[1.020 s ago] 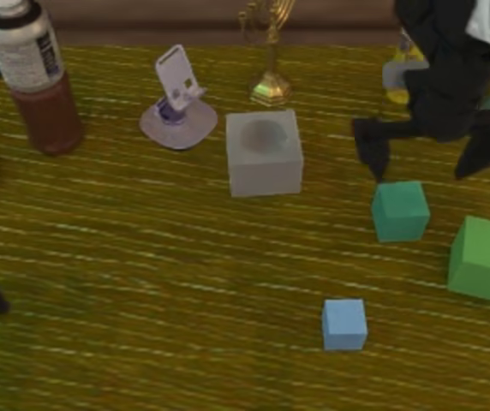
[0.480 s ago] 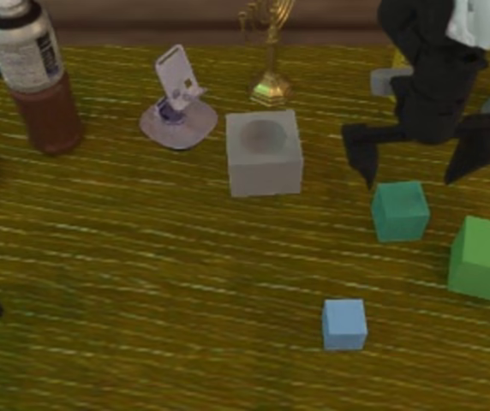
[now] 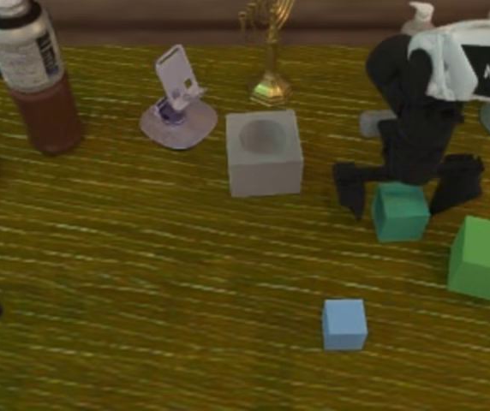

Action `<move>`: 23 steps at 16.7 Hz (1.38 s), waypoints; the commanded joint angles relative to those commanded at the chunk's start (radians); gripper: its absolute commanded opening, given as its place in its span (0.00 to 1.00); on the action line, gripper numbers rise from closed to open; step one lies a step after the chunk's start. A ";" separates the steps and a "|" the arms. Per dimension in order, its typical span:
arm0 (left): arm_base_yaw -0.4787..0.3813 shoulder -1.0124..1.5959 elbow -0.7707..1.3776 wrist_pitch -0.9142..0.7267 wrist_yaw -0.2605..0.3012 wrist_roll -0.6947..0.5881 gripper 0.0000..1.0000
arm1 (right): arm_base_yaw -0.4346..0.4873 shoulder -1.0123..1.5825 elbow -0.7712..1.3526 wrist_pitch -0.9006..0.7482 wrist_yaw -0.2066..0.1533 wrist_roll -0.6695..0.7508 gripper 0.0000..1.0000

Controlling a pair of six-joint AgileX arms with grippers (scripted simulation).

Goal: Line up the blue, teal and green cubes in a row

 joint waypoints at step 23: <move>0.000 0.000 0.000 0.000 0.000 0.000 1.00 | 0.001 0.024 -0.033 0.048 0.000 0.001 0.00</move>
